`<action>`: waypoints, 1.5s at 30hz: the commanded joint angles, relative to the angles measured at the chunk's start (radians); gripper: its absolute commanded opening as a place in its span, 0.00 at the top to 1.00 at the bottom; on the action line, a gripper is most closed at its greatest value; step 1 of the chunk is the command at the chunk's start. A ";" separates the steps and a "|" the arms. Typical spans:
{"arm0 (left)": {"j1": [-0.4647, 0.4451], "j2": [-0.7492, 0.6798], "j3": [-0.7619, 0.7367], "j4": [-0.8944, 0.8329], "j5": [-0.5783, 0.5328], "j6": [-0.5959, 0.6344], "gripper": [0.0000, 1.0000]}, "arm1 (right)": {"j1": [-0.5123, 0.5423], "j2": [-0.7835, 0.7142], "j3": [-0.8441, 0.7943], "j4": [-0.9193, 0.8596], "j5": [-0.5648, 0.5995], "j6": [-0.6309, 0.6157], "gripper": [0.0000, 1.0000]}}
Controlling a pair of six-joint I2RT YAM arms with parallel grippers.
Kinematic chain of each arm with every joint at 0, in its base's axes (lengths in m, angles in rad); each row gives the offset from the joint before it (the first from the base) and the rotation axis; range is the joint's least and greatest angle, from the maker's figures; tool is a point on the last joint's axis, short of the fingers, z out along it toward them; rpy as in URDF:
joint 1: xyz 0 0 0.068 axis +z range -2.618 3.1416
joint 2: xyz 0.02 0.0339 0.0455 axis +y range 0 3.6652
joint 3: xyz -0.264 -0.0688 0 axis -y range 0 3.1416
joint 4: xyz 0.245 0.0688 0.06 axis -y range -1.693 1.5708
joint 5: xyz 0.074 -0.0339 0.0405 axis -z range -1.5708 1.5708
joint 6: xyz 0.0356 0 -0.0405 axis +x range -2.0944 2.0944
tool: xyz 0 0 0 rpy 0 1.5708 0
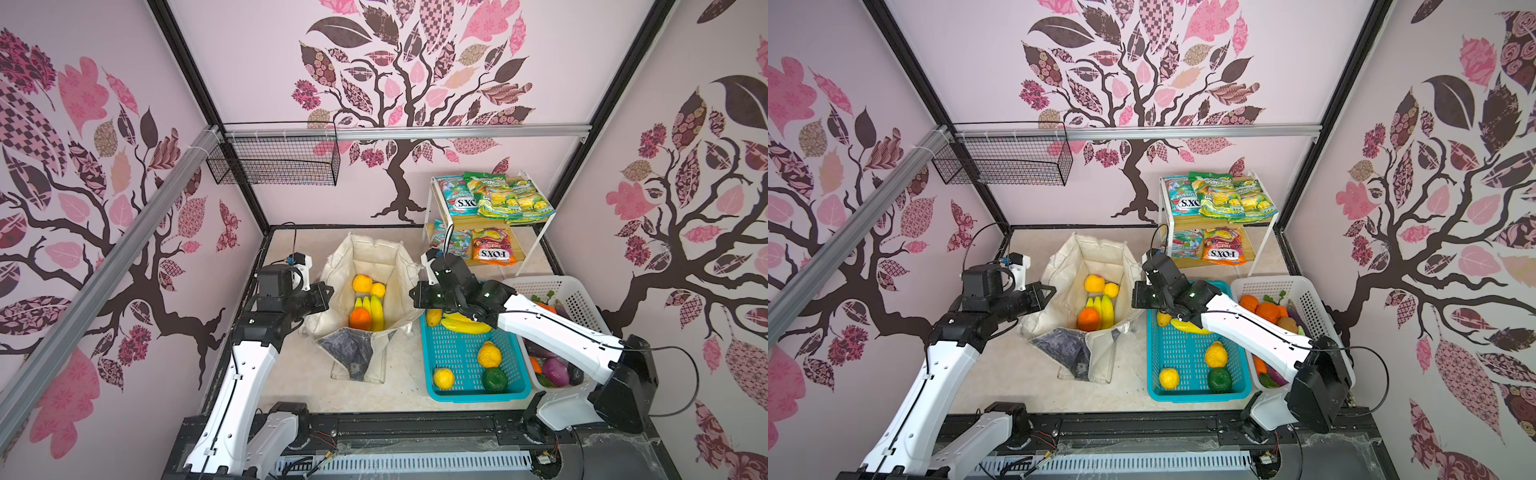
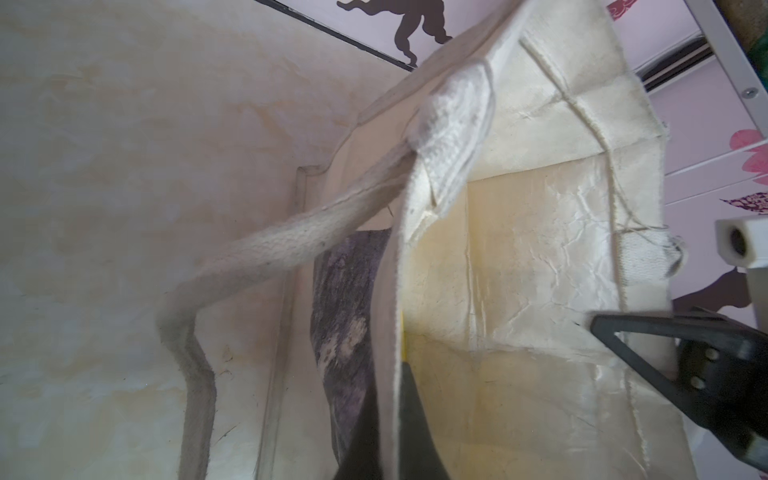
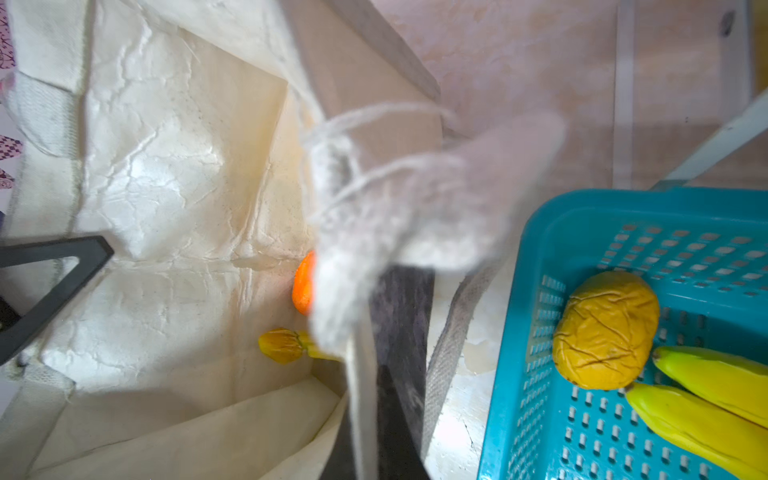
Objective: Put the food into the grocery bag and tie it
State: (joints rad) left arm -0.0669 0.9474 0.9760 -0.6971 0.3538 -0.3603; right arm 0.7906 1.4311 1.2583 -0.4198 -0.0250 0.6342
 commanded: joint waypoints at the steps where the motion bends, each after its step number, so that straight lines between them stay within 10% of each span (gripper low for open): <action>1: -0.002 -0.005 0.145 -0.054 -0.135 -0.028 1.00 | -0.004 -0.001 0.120 -0.139 0.081 -0.085 1.00; 13: 0.002 0.062 0.313 -0.290 -0.519 0.012 1.00 | -0.031 0.028 0.257 -0.386 0.104 -0.218 1.00; 27: -0.001 0.064 0.083 -0.002 -0.004 -0.017 1.00 | -0.042 0.181 0.286 -0.321 -0.047 -0.258 1.00; 32: -0.002 0.019 0.065 0.024 -0.026 -0.018 0.57 | -0.043 0.217 0.310 -0.350 -0.001 -0.284 1.00; 37: -0.002 0.005 0.114 -0.030 -0.103 -0.008 0.49 | -0.042 0.222 0.316 -0.350 0.015 -0.298 1.00; 45: 0.000 -0.034 0.055 -0.007 -0.137 0.016 1.00 | -0.043 0.225 0.296 -0.348 0.061 -0.303 1.00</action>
State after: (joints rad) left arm -0.0719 0.9516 1.0626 -0.7620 0.2058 -0.3569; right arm 0.7513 1.6398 1.5383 -0.7479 0.0013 0.3527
